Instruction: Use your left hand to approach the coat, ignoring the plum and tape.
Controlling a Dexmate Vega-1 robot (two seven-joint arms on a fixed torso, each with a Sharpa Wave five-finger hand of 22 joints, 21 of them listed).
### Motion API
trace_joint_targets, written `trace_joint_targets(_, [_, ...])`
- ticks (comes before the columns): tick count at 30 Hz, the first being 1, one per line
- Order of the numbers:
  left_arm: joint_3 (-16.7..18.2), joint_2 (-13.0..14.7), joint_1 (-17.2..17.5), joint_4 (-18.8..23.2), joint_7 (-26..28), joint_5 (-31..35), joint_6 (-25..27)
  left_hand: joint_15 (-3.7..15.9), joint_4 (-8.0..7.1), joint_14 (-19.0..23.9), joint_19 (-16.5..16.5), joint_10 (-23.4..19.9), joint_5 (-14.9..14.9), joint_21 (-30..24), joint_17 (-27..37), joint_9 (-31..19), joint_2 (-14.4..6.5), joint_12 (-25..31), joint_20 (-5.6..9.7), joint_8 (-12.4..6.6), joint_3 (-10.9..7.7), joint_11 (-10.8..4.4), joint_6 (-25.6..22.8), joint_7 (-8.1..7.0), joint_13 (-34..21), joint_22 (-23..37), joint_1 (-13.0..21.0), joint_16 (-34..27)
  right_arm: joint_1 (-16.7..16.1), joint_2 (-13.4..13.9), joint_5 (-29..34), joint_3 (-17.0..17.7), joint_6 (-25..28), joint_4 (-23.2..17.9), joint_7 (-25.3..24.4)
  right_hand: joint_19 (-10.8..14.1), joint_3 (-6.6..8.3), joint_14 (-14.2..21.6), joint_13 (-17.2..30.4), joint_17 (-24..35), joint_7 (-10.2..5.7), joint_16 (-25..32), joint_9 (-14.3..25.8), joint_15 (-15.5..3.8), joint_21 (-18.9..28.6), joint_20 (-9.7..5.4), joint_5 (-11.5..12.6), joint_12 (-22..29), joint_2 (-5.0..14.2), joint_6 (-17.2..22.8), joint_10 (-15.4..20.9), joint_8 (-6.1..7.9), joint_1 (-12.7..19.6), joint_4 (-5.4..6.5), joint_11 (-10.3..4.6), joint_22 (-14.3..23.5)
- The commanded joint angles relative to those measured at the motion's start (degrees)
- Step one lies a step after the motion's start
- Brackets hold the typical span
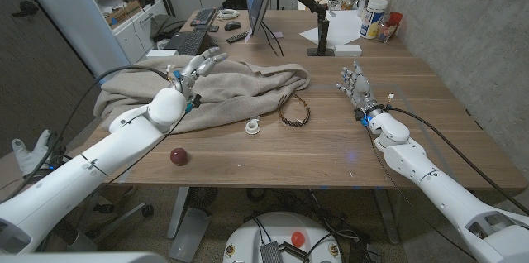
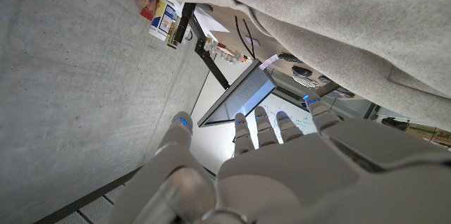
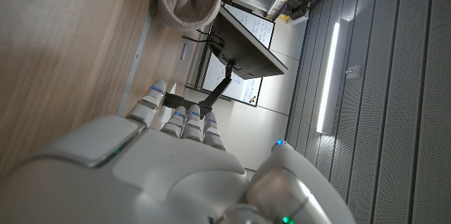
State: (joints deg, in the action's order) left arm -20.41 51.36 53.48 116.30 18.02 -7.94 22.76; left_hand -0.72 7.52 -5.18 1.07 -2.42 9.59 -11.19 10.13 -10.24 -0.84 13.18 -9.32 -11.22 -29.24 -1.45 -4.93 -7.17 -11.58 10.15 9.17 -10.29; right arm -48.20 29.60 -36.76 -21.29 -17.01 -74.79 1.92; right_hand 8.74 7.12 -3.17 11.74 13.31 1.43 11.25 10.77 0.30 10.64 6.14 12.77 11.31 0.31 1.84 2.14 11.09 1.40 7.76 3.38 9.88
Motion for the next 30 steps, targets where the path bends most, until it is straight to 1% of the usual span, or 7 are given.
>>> trace_joint_targets(1, [-4.49, 1.89, -3.28, 2.96, -1.28, 6.32, 9.5, 0.16, 0.34, -0.64, 0.28, -0.19, 0.47, 0.19, 0.15, -0.17, -0.36, 0.0, -0.18, 0.2, 0.06, -0.19, -0.15, -0.18, -0.12, 0.06, 0.57, -0.19, 0.1, 0.0, 0.06, -0.09, 0.05, 0.17, 0.14, -0.14, -0.27, -0.54, -0.03, -0.02, -0.06, 0.29, 0.14, 0.04, 0.19, -0.19, 0.25, 0.24, 0.41, 0.26, -0.18, 0.24, 0.14, 0.07, -0.29, 0.05])
trace_joint_targets(6, [-7.14, 2.71, -5.24, 4.4, -2.44, 9.88, 14.24, 0.22, 0.37, -0.69, 0.33, -0.12, 0.48, 0.19, 0.15, -0.17, -0.4, -0.03, -0.21, 0.24, 0.04, -0.22, -0.08, -0.24, -0.12, 0.06, 0.62, -0.19, 0.12, 0.01, 0.01, -0.1, 0.16, 0.14, 0.16, -0.16, -0.31, -0.51, -0.04, -0.05, -0.09, 0.32, 0.14, 0.03, 0.2, -0.2, 0.25, 0.25, 0.44, 0.27, -0.19, 0.25, 0.14, 0.06, -0.31, 0.05])
trace_joint_targets(11, [-6.94, 2.44, -5.08, 4.41, -2.52, 10.12, 14.34, 0.24, 0.41, -0.66, 0.36, -0.14, 0.48, 0.19, 0.14, -0.17, -0.45, -0.03, -0.23, 0.25, 0.01, -0.21, -0.1, -0.29, -0.12, 0.06, 0.68, -0.22, 0.1, 0.06, 0.02, -0.09, 0.22, 0.06, 0.13, -0.18, -0.35, -0.55, -0.04, -0.08, -0.1, 0.33, 0.14, 0.04, 0.21, -0.23, 0.25, 0.29, 0.47, 0.27, -0.13, 0.25, 0.15, 0.06, -0.26, 0.05])
trace_joint_targets(16, [-9.13, 2.7, -6.48, 4.88, -3.53, 12.74, 17.55, 0.29, 0.44, -0.7, 0.39, -0.32, 0.49, 0.19, 0.14, -0.18, -0.51, 0.03, -0.23, 0.28, -0.02, -0.37, -0.07, -0.29, -0.12, 0.05, 0.74, -0.22, 0.08, 0.12, 0.1, -0.1, 0.13, 0.06, 0.19, -0.18, -0.38, -0.55, -0.04, -0.1, -0.12, 0.34, 0.14, 0.04, 0.22, -0.21, 0.25, 0.29, 0.48, 0.3, -0.13, 0.26, 0.16, 0.05, -0.19, 0.05])
trace_joint_targets(26, [-9.74, 2.32, -6.8, 4.41, -4.18, 13.83, 17.67, 0.36, 0.51, -0.77, 0.42, -0.18, 0.5, 0.17, 0.13, -0.19, -0.63, -0.05, -0.26, 0.33, -0.09, -0.39, 0.0, -0.4, -0.12, 0.05, 0.87, -0.22, 0.13, 0.04, 0.14, -0.15, 0.16, 0.18, 0.11, -0.2, -0.45, -0.59, -0.04, -0.16, -0.12, 0.37, 0.14, 0.08, 0.24, -0.21, 0.26, 0.32, 0.55, 0.3, -0.11, 0.26, 0.19, 0.04, -0.28, 0.05])
trace_joint_targets(27, [-11.3, 2.93, -7.91, 4.93, -4.9, 15.82, 19.62, 0.38, 0.51, -0.78, 0.42, -0.2, 0.5, 0.17, 0.13, -0.19, -0.63, -0.04, -0.23, 0.34, -0.09, -0.38, 0.03, -0.38, -0.12, 0.05, 0.88, -0.22, 0.23, -0.01, 0.21, -0.2, -0.05, 0.42, 0.29, -0.2, -0.45, -0.59, -0.04, -0.17, -0.12, 0.37, 0.14, 0.08, 0.24, -0.2, 0.26, 0.32, 0.55, 0.31, -0.11, 0.26, 0.19, 0.04, -0.25, 0.05])
trace_joint_targets(30, [-11.87, 3.26, -8.17, 5.21, -5.09, 17.1, 20.37, 0.4, 0.53, -0.78, 0.38, -0.19, 0.5, 0.15, 0.13, -0.19, -0.65, -0.05, -0.18, 0.34, -0.1, -0.43, 0.04, -0.42, -0.12, 0.05, 0.9, -0.23, 0.24, 0.0, 0.17, -0.21, 0.06, 0.4, 0.28, -0.22, -0.48, -0.61, -0.04, -0.18, -0.12, 0.38, 0.14, 0.11, 0.24, -0.17, 0.26, 0.32, 0.57, 0.31, -0.12, 0.26, 0.19, 0.04, -0.15, 0.05])
